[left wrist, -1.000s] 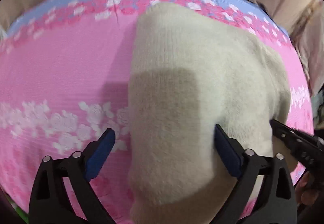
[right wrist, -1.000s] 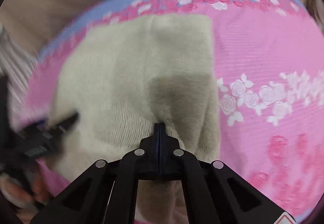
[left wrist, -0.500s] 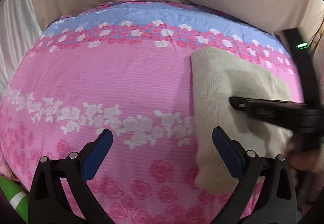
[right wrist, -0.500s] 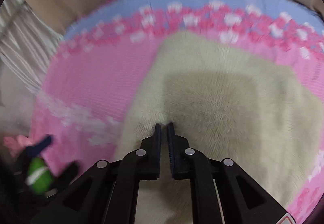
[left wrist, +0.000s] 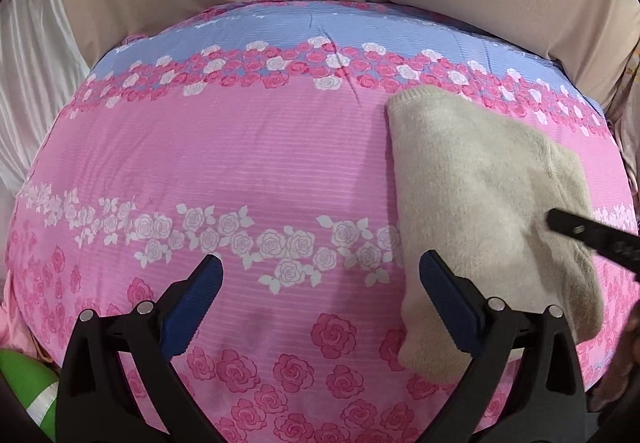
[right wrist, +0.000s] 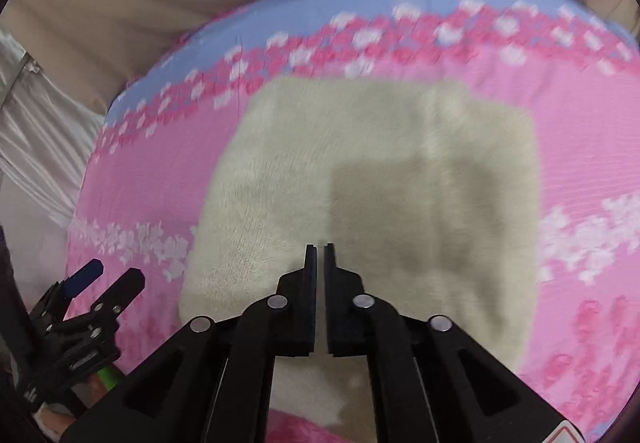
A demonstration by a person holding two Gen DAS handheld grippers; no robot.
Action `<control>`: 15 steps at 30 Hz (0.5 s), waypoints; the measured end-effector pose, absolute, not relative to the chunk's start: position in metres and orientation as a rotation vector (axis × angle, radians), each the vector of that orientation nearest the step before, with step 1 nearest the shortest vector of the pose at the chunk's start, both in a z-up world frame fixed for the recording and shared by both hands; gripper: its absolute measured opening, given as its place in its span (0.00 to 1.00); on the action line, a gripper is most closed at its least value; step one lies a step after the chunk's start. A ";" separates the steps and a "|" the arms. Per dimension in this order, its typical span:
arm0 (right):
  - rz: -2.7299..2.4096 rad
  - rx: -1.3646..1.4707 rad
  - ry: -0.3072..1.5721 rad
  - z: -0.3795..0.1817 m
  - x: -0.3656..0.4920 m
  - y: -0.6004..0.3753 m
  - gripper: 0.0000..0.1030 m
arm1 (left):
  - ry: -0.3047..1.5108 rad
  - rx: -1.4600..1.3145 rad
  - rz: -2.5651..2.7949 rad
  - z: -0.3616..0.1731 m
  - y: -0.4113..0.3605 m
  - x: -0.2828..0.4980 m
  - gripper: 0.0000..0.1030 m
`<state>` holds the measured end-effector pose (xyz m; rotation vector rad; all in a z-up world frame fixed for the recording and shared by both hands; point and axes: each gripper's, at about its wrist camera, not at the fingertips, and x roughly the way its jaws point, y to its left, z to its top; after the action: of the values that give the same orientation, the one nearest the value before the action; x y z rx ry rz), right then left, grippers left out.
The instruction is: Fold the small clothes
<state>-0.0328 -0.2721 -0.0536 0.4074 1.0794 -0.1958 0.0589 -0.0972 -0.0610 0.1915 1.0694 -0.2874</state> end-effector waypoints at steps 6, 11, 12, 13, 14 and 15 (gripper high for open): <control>-0.298 0.365 1.182 -0.099 -0.060 -0.290 0.00 | 1.091 0.218 -0.312 -0.067 -0.115 0.057 0.94; -0.290 0.544 1.061 -0.078 -0.081 -0.309 0.08 | 1.097 0.230 -0.332 -0.067 -0.126 0.057 0.94; -0.305 0.534 1.042 -0.071 -0.086 -0.314 0.19 | 1.107 0.212 -0.342 -0.068 -0.127 0.058 0.94; -0.333 0.519 1.028 -0.066 -0.090 -0.320 0.34 | 1.133 0.166 -0.365 -0.070 -0.126 0.061 0.94; -0.356 0.513 1.020 -0.064 -0.090 -0.325 0.40 | 1.160 0.122 -0.380 -0.072 -0.125 0.064 0.94; -0.373 0.519 1.022 -0.065 -0.092 -0.332 0.49 | 1.191 0.071 -0.392 -0.074 -0.124 0.068 0.94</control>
<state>-0.0920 -0.3319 -0.0653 0.5188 1.0216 -0.3728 0.0683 -0.1243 -0.0744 0.0708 1.1906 -0.3923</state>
